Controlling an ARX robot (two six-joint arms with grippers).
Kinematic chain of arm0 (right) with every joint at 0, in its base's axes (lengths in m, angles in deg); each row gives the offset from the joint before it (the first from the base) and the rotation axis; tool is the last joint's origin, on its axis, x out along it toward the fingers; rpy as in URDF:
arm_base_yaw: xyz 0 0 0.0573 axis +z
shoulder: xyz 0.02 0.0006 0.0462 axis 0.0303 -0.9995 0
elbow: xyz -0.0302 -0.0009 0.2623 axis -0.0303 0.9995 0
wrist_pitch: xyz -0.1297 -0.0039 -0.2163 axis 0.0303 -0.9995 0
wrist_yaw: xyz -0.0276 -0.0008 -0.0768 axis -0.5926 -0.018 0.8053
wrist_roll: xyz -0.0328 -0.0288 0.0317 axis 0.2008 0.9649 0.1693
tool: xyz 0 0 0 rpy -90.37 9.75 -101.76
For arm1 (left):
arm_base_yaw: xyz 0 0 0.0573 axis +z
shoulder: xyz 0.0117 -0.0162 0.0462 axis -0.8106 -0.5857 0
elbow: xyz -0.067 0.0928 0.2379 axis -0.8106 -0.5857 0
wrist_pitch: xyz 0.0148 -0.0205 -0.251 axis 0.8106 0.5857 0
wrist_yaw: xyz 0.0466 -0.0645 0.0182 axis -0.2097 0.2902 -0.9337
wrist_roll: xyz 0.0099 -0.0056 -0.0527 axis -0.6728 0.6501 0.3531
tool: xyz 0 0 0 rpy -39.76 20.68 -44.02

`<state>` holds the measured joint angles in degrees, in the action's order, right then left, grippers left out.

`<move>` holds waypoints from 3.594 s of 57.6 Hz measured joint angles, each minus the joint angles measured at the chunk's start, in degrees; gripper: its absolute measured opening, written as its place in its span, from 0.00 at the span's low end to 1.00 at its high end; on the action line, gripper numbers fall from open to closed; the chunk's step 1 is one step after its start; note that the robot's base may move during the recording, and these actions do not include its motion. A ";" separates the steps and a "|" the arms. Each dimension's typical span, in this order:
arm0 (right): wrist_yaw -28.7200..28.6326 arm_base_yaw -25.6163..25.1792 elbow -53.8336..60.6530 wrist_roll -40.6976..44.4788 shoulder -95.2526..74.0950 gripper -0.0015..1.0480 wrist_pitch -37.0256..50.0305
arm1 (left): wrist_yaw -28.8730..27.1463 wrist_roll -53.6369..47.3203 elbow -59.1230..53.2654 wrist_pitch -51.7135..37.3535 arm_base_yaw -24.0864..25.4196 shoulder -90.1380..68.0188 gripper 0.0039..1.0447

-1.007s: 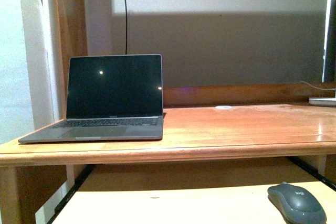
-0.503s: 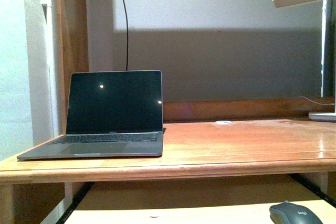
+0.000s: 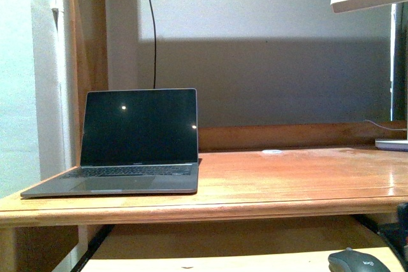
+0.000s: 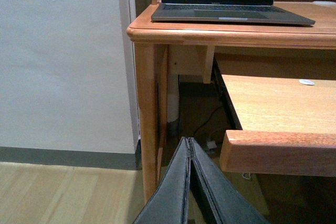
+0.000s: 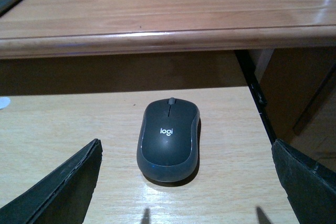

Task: Place mouse

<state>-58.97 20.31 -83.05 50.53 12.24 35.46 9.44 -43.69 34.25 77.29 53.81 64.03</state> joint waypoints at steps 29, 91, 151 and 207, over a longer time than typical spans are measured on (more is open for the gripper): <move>7.91 3.37 -9.77 6.73 -13.57 0.93 -5.75 | 0.00 0.11 0.00 0.00 0.00 0.00 0.75; 6.67 2.58 -21.09 -1.55 -26.49 0.63 -13.09 | 0.02 0.11 0.00 0.00 0.00 0.00 0.93; 5.73 4.35 -38.25 -2.67 -18.84 0.53 -23.23 | 0.02 0.11 0.00 0.00 0.00 0.00 0.93; 16.28 9.16 -78.44 3.52 -54.84 0.53 -34.67 | 0.00 0.11 0.00 0.00 0.00 0.00 0.93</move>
<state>-42.69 29.46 -161.50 54.05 -42.60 0.80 9.44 -43.58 34.25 77.29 53.81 64.03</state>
